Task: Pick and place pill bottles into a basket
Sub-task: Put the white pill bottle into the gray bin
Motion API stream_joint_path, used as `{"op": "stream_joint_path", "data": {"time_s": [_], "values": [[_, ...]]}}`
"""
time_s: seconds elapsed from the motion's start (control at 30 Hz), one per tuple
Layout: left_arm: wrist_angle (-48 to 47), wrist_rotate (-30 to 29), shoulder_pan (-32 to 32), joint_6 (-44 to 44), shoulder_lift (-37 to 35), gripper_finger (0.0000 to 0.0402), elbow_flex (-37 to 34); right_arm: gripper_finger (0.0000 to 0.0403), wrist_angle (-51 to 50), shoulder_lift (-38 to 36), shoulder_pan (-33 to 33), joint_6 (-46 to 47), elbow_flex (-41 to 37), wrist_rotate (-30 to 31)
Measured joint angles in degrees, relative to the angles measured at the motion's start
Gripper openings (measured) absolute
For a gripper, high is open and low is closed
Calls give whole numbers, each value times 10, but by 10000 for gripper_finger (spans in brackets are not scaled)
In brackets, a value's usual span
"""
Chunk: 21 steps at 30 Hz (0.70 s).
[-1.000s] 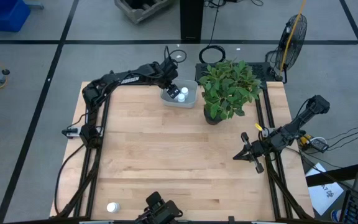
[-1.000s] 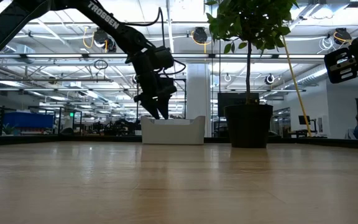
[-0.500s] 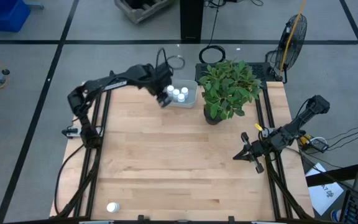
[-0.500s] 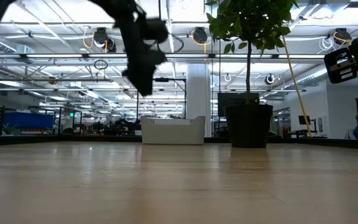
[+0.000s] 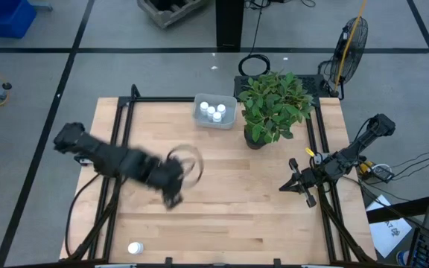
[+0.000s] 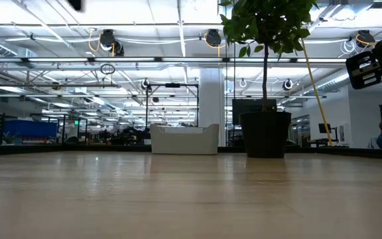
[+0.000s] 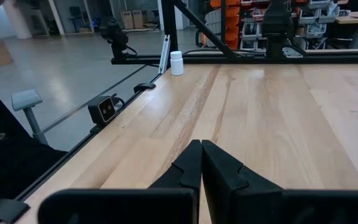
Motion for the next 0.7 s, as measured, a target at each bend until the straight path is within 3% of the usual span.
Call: {"op": "stream_joint_path", "data": {"time_s": [0.13, 0.27, 0.5, 0.7], "values": [[2, -75, -148, -177, 13, 238, 0, 4, 0, 0, 0, 0, 0, 0], [-10, -97, -247, -331, 47, 291, -1, 4, 0, 0, 0, 0, 0, 0], [-9, -9, -342, -456, 102, 366, -1, 4, 0, 0, 0, 0, 0, 0], [-6, 8, -389, -515, 134, 373, -1, 4, 0, 0, 0, 0, 0, 0]]}}
